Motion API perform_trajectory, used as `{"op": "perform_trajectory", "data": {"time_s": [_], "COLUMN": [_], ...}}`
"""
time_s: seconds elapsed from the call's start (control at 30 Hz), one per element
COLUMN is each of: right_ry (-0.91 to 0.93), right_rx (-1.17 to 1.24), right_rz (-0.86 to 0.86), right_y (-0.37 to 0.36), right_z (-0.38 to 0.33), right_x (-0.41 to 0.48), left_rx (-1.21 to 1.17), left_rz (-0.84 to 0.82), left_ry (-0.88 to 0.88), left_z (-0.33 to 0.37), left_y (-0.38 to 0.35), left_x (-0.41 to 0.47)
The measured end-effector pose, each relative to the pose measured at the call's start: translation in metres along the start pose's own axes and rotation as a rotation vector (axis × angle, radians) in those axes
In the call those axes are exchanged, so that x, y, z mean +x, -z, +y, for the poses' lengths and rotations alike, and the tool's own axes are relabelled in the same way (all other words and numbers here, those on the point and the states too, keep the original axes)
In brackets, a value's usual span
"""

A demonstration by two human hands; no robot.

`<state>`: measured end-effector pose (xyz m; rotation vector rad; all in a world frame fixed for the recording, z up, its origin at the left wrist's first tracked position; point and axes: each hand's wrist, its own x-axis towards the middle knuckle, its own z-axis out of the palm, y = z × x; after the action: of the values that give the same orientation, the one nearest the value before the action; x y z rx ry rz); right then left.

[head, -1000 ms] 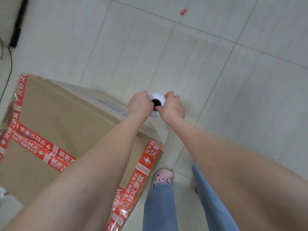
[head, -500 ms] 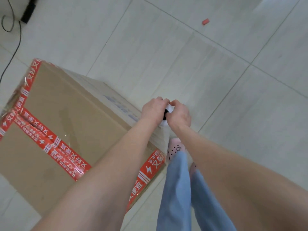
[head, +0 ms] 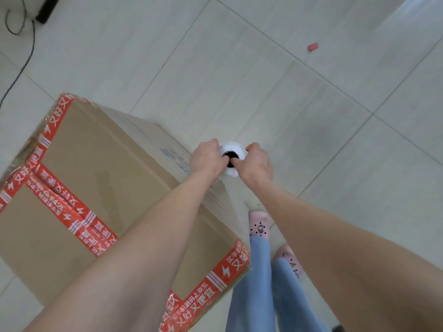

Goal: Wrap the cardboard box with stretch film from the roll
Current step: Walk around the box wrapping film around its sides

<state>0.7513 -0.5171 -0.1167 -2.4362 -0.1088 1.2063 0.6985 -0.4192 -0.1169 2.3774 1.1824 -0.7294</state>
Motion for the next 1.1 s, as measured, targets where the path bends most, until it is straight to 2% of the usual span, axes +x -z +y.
{"op": "perform_trajectory", "data": {"time_s": [0.13, 0.3, 0.43, 0.57, 0.73, 0.9, 1.0, 1.1], "right_ry": [0.056, 0.189, 0.019, 0.046, 0.168, 0.262, 0.237, 0.196], "right_rx": [-0.058, -0.161, -0.051, -0.043, -0.136, -0.100, -0.092, -0.100], "right_rz": [0.033, -0.014, -0.026, -0.047, -0.056, -0.055, -0.147, -0.194], "right_y": [0.001, 0.003, 0.007, 0.010, 0.008, 0.002, -0.007, -0.013], "right_z": [-0.020, -0.030, -0.023, -0.021, -0.041, -0.074, -0.086, -0.092], "right_x": [0.009, 0.006, 0.006, 0.015, 0.025, 0.033, 0.038, 0.043], "left_rx": [-0.015, 0.048, 0.024, 0.068, -0.051, -0.232, -0.325, -0.320], "left_rz": [-0.008, -0.064, -0.066, -0.078, -0.043, 0.021, 0.027, 0.047], "left_ry": [0.025, -0.154, -0.167, -0.223, -0.112, 0.158, 0.330, 0.287], "left_z": [-0.007, 0.001, 0.009, 0.019, 0.003, -0.019, -0.035, -0.042], "left_y": [0.003, 0.013, 0.014, 0.016, 0.029, 0.040, 0.038, 0.036], "left_x": [0.007, 0.012, 0.010, 0.016, 0.026, 0.040, 0.043, 0.046]}}
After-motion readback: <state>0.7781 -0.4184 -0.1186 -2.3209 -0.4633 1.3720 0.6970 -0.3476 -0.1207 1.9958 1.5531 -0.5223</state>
